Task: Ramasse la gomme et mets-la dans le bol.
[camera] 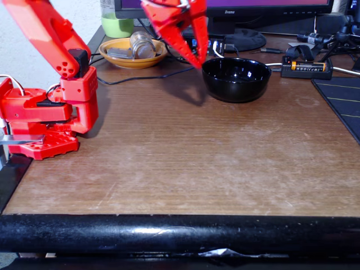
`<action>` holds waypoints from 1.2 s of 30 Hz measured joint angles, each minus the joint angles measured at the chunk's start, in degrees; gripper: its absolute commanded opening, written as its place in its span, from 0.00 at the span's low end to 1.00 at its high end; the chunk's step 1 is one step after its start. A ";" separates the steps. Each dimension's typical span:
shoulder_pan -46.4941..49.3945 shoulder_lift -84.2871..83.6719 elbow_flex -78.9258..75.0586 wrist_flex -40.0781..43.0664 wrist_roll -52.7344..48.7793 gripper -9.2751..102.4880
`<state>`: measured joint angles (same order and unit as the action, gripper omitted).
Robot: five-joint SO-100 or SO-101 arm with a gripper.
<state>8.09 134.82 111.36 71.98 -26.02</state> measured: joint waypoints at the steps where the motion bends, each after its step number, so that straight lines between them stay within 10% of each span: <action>1: 0.00 3.34 3.78 -1.93 0.09 0.03; 16: -4.92 51.42 51.42 -17.67 8.00 0.03; 36: -8.88 55.20 58.71 -14.33 12.48 0.03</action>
<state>-0.79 190.02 170.07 57.66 -13.54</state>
